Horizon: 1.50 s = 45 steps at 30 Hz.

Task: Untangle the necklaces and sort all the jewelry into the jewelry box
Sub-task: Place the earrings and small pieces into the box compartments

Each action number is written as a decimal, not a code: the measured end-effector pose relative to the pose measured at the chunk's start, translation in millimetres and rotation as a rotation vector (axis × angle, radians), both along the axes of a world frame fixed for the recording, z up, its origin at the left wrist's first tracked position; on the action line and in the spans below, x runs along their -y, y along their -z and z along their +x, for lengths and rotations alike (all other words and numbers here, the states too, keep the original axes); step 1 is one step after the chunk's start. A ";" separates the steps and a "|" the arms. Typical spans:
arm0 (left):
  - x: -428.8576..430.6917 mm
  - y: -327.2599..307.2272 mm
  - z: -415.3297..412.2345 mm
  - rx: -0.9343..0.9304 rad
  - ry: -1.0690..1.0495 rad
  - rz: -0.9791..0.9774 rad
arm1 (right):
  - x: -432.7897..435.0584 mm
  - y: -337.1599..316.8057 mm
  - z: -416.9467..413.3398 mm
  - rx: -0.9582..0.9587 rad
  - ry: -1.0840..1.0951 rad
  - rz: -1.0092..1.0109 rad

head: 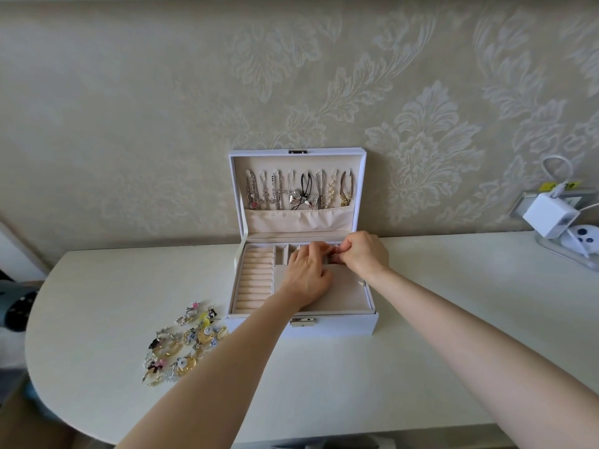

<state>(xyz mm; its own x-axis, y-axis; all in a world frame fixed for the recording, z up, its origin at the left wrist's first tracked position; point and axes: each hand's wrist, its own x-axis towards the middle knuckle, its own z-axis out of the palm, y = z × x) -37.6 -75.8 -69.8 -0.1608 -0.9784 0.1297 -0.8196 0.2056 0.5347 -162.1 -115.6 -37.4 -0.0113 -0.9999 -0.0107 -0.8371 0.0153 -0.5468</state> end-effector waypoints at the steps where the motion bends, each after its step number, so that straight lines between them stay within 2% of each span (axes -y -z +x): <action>1: -0.4 -0.2 0.2 -0.016 0.001 -0.004 | -1.3 -0.1 0.4 -0.017 -0.001 -0.007; 3: -1.4 -1.4 0.4 -0.098 -0.012 -0.047 | -1.6 -1.2 -0.4 -0.023 0.003 -0.009; 6: -5.7 -10.7 5.4 -0.264 -0.132 -0.241 | -1.8 -6.6 -3.0 0.016 -0.003 -0.010; 10: -22.7 -18.2 13.0 -0.244 -0.150 -0.439 | -12.2 -15.4 1.5 0.019 -0.053 -0.124; 17: -67.1 -14.9 54.4 -0.267 -0.350 -0.538 | -40.0 -32.1 45.2 0.065 -0.295 -0.173; 20: -83.9 -12.0 90.3 -0.338 -0.532 -0.523 | -52.3 -35.5 69.0 0.083 -0.419 -0.150; 23: -101.3 -5.5 124.6 -0.360 -0.619 -0.481 | -63.6 -36.0 94.8 0.066 -0.559 -0.113; 28: -116.6 15.5 181.0 -0.233 -0.768 -0.284 | -69.7 -31.4 128.8 0.008 -0.670 -0.122; 32: -115.3 26.0 205.5 -0.072 -0.704 -0.016 | -71.9 -23.0 150.3 -0.025 -0.707 -0.147; 37: -106.5 23.3 200.4 0.046 -0.653 0.120 | -73.2 -10.9 164.8 -0.101 -0.786 -0.215; 45: -101.9 19.8 200.9 0.048 -0.602 0.092 | -69.7 0.9 168.7 -0.176 -0.819 -0.237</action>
